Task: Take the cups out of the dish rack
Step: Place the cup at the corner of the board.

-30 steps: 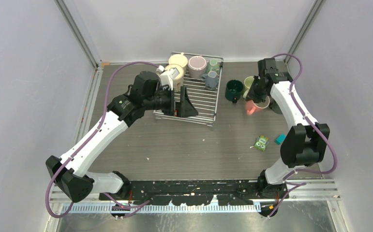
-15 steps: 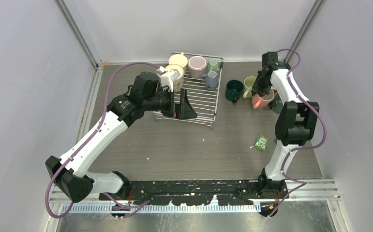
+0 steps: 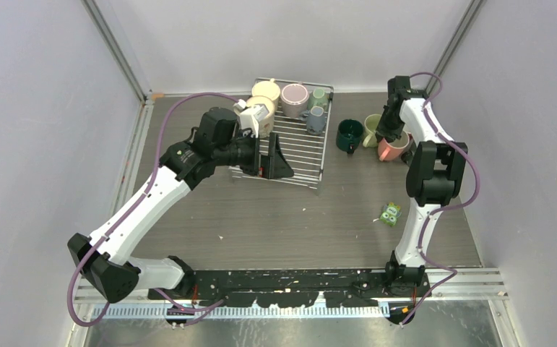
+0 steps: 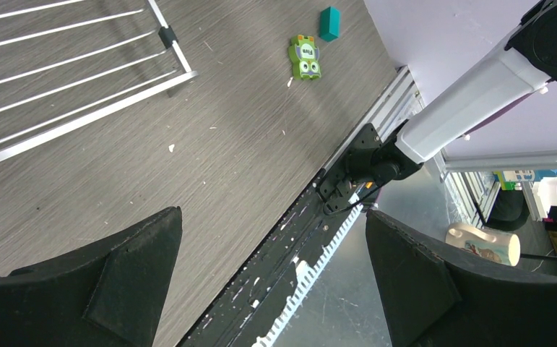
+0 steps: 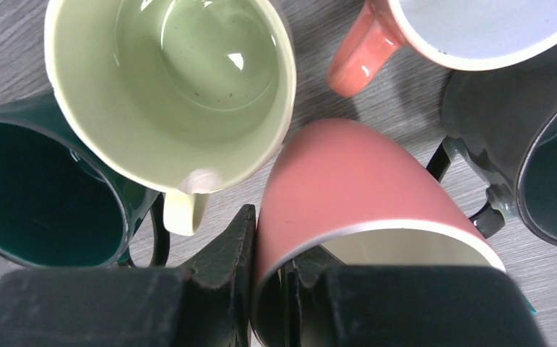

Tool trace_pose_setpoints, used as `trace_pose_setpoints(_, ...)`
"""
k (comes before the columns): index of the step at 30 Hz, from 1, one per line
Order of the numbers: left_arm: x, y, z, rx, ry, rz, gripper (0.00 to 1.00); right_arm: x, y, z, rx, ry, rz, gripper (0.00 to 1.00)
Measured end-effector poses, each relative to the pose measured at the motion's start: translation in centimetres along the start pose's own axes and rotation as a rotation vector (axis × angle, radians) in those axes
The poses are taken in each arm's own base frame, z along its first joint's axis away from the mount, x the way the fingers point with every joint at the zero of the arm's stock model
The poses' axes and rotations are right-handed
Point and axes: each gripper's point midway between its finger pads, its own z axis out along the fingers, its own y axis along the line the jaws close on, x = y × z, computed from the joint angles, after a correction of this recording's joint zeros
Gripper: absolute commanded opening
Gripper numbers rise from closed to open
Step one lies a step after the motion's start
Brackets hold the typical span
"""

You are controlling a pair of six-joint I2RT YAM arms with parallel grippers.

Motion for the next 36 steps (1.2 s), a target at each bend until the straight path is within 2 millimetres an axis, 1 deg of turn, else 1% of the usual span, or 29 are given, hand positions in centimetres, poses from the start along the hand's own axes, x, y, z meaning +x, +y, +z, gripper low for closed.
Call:
trace_pose_setpoints(8,0.0,0.0,0.0,0.000,0.000,0.000,1.00,0.3,-0.7,1.3,0.029,0.022,0.000,0.01)
trace_pose_setpoints(13,0.0,0.1,0.2,-0.002,0.003,-0.001,1.00,0.4,-0.9,1.8,0.039,0.028,0.002,0.01)
trace_pose_setpoints(16,0.0,0.2,0.3,-0.004,0.007,-0.004,1.00,0.3,-0.9,1.9,0.041,0.025,0.002,0.05)
trace_pose_setpoints(21,0.1,0.3,0.4,-0.005,0.010,-0.006,1.00,0.0,-1.0,2.0,0.051,0.019,0.002,0.15)
trace_pose_setpoints(26,0.1,0.3,0.4,-0.004,0.011,-0.006,1.00,-0.3,-1.2,2.0,0.062,0.009,0.004,0.21)
trace_pose_setpoints(31,0.2,0.2,0.5,-0.001,0.014,-0.007,1.00,-0.5,-1.2,1.9,0.065,0.003,0.005,0.24)
trace_pose_setpoints(36,0.2,0.2,0.5,0.000,0.017,-0.008,1.00,-0.6,-1.2,1.8,0.064,0.001,0.006,0.24)
